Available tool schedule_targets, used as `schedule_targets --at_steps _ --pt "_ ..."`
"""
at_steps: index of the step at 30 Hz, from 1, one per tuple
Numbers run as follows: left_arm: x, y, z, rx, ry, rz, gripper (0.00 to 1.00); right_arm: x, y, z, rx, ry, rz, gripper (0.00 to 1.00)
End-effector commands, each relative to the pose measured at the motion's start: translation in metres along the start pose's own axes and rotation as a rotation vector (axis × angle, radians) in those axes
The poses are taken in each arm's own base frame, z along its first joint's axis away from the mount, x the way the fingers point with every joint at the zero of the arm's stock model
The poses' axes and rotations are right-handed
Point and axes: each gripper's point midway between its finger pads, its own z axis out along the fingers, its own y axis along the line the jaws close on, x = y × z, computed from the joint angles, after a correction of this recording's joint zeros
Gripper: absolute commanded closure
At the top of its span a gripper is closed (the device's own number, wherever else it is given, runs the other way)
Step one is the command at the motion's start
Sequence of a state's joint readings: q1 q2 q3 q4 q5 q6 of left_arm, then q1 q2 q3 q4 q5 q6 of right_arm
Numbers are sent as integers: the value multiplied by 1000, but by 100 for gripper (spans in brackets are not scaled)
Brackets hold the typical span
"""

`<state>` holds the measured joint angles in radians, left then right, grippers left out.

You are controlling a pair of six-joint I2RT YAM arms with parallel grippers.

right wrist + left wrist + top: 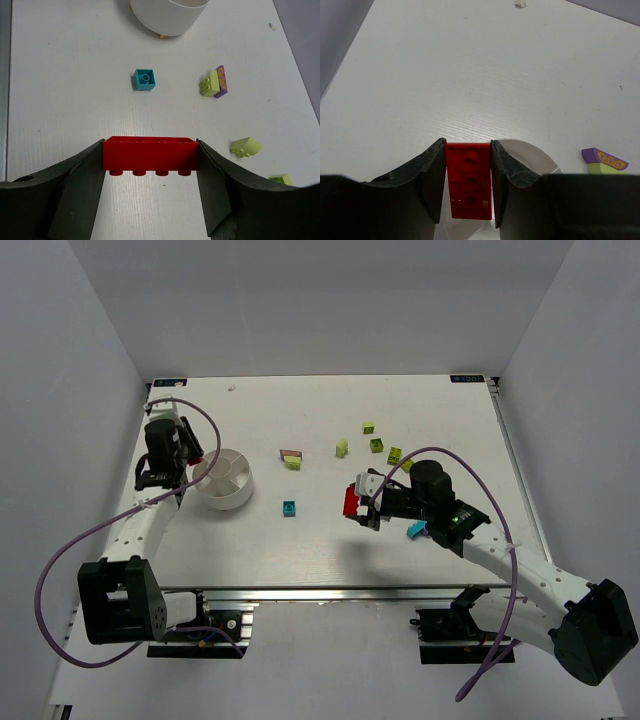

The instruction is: Sort the legos into containers by color

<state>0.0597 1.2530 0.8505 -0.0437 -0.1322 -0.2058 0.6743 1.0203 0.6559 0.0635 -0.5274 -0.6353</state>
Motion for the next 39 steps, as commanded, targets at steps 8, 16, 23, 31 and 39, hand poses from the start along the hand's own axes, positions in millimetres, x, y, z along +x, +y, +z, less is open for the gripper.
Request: schedule_targets --at_steps 8,16,23,31,39 --pt "18 1 10 17 -6 29 96 -9 -6 -2 20 -40 -21 100" --pt "32 1 14 28 18 22 89 -8 -6 -1 21 -36 -7 100" --pt "38 2 14 28 25 7 81 -9 -7 -1 21 -36 -10 100" --pt "44 3 15 21 34 2 69 -10 -8 -1 19 -37 -10 100" --pt "44 3 15 19 36 -5 49 -10 -9 -1 20 -39 -12 100"
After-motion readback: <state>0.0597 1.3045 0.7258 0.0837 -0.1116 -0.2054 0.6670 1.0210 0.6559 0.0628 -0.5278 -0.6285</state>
